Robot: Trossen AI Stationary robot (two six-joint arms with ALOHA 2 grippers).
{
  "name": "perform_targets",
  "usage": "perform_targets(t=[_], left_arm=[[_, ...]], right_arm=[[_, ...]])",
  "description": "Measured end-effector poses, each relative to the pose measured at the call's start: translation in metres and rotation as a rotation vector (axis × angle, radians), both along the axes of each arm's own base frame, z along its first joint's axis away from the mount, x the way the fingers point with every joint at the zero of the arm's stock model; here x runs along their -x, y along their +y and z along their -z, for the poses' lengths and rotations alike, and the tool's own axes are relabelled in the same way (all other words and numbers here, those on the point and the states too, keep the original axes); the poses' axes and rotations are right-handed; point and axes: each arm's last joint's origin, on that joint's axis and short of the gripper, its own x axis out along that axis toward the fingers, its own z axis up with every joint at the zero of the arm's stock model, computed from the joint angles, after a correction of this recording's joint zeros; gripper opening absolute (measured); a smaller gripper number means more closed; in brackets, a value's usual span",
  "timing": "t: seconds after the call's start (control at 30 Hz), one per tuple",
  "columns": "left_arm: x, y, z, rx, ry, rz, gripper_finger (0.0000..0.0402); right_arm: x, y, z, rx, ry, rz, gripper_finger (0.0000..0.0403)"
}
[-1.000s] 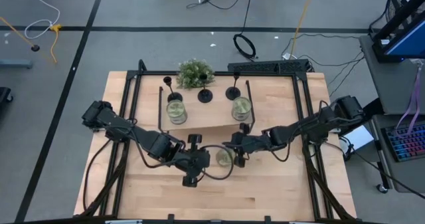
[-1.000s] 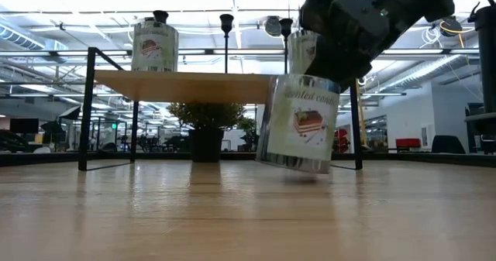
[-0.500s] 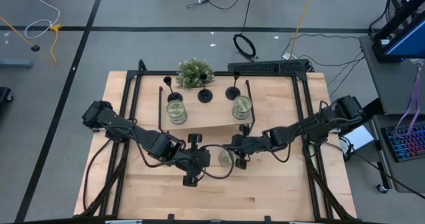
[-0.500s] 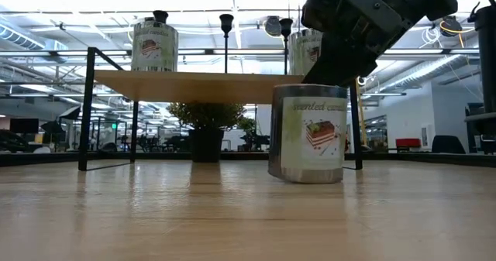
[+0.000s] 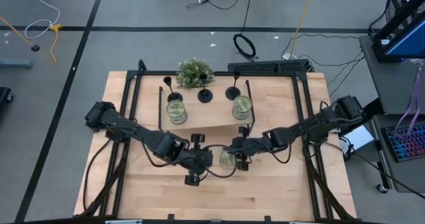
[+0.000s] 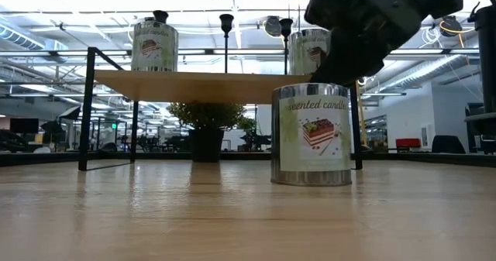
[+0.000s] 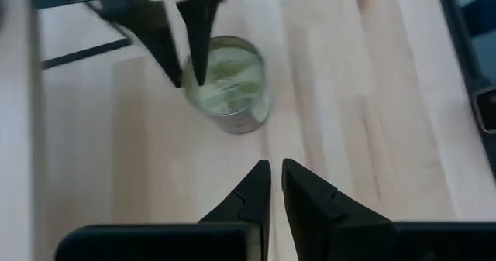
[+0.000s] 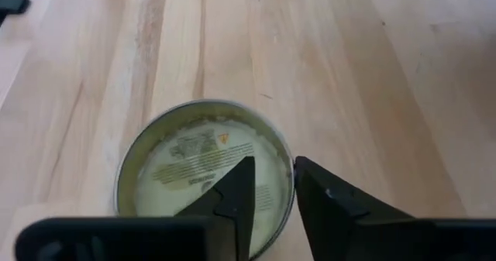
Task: Pick & Place candle stick holders
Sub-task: Put the silver scented candle on the shelf aligned with the silver scented candles
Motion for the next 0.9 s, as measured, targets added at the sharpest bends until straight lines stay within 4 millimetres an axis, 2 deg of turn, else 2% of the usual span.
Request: perform_targets(t=[0.17,0.47,0.57,0.73,0.9], left_arm=[[-0.017,-0.007,0.02,0.018,0.019,0.119,0.0051],[-0.053,-0.016,0.049,-0.049,-0.115,0.307,0.0146],[-0.066,-0.015,0.059,-0.058,-0.166,0.315,0.0163],[-0.081,-0.003,0.082,-0.05,-0.136,0.25,0.0157],[-0.086,0.012,0.089,0.016,-0.102,0.128,0.0129]], right_arm=[[0.007,0.007,-0.008,0.017,-0.005,-0.04,0.0104],[0.032,0.017,-0.036,0.006,-0.031,-0.101,0.0118],[0.045,0.019,-0.043,-0.003,0.008,-0.11,0.0113],[0.065,0.021,-0.049,-0.028,0.085,-0.098,0.01],[0.073,0.025,-0.043,-0.034,0.095,-0.114,0.0092]])
